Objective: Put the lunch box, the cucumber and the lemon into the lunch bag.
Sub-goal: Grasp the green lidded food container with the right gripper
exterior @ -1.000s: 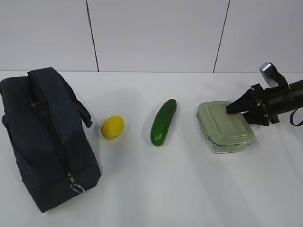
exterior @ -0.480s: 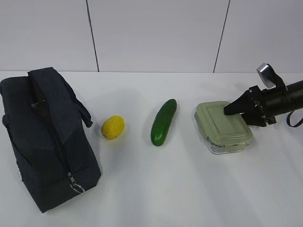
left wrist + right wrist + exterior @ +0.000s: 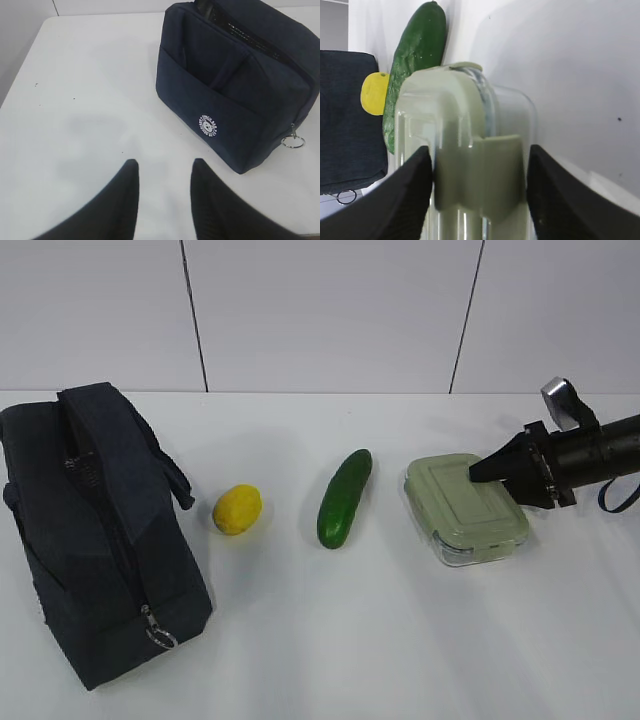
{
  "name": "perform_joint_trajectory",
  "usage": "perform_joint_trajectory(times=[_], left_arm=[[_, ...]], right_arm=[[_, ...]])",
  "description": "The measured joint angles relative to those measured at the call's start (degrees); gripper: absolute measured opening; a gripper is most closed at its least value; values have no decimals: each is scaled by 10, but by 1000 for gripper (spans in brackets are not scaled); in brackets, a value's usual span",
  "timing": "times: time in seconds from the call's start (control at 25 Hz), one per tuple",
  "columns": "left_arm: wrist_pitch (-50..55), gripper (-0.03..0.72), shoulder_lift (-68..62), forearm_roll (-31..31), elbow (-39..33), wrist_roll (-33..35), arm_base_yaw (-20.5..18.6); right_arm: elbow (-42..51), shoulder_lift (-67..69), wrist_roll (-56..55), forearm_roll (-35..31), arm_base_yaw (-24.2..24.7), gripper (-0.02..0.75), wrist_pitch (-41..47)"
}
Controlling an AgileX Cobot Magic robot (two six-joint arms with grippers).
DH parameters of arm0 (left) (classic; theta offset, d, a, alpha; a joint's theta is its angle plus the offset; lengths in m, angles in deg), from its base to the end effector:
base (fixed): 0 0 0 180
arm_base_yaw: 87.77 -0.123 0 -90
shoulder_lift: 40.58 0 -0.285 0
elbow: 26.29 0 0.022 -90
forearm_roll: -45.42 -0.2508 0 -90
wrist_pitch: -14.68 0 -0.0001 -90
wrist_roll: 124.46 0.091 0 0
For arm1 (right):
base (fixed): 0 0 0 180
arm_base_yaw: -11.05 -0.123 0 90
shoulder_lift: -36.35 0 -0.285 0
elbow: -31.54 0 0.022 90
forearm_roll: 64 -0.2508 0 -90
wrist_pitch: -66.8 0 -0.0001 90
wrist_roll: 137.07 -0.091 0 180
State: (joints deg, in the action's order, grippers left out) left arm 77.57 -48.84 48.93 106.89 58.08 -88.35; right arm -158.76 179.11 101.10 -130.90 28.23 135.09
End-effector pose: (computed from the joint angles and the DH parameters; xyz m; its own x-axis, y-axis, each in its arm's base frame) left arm -0.0087 -0.0051 0.2829 -0.4676 0.0116 -0.8839 0.0457 0.9989 -0.0110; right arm 0.4330 -0.0524 0.0952 -0.9442 0.1308 -0.3022 -0.1765 0.5737 0.7998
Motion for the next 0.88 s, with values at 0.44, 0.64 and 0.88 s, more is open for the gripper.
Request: perform_joint_trajectory(times=[0.44, 0.64, 0.88], left_arm=[[0, 239, 0, 0, 0, 0, 0], [0, 239, 0, 0, 0, 0, 0], [0, 239, 0, 0, 0, 0, 0]], right_arm=[[0, 0, 0, -3, 0, 428, 4], [0, 0, 0, -4, 0, 405, 4], [0, 0, -1, -10, 0, 403, 4]])
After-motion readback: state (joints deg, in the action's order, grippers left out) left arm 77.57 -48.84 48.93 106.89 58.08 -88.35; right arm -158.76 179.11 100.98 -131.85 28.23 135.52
